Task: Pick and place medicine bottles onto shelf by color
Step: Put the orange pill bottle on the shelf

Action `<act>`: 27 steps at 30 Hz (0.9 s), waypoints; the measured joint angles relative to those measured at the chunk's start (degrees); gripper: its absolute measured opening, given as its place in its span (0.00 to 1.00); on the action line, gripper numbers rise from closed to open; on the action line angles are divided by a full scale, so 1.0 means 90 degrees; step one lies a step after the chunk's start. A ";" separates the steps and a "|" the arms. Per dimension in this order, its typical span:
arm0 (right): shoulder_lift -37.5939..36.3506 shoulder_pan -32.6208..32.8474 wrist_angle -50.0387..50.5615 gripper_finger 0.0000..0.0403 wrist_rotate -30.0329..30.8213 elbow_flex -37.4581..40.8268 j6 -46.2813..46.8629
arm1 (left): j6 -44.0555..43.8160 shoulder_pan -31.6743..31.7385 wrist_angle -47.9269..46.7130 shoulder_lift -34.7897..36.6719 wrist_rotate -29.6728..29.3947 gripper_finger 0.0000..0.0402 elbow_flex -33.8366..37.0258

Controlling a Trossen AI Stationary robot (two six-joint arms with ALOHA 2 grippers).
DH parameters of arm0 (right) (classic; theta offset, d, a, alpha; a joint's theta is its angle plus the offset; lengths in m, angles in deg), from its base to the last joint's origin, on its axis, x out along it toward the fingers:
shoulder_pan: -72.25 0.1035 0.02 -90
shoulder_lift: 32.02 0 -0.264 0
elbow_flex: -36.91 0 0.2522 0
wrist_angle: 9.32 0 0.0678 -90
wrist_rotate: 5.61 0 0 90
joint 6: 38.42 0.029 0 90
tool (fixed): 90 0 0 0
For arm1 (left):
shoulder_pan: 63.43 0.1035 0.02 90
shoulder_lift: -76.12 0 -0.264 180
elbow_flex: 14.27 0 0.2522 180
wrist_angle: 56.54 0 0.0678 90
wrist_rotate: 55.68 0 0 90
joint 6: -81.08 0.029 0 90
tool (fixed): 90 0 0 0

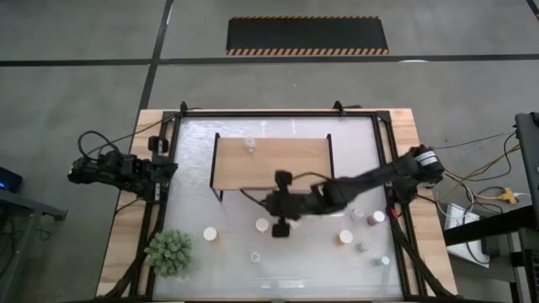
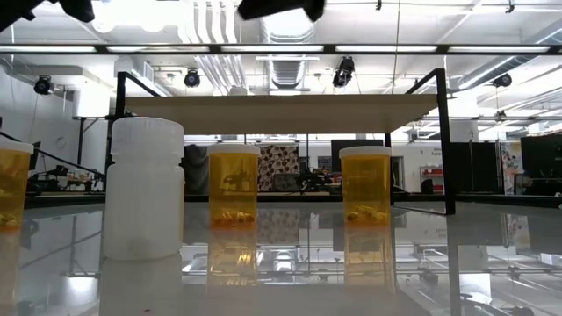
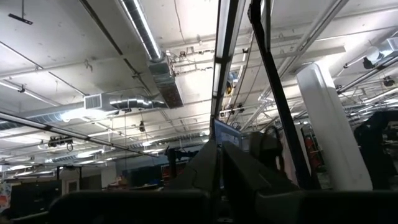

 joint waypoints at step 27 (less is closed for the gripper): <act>-0.1438 0.2029 0.5487 0.35 -0.2385 0.0095 1.0321 | -0.0272 0.0002 0.0403 -0.0149 -0.0005 0.01 0.0000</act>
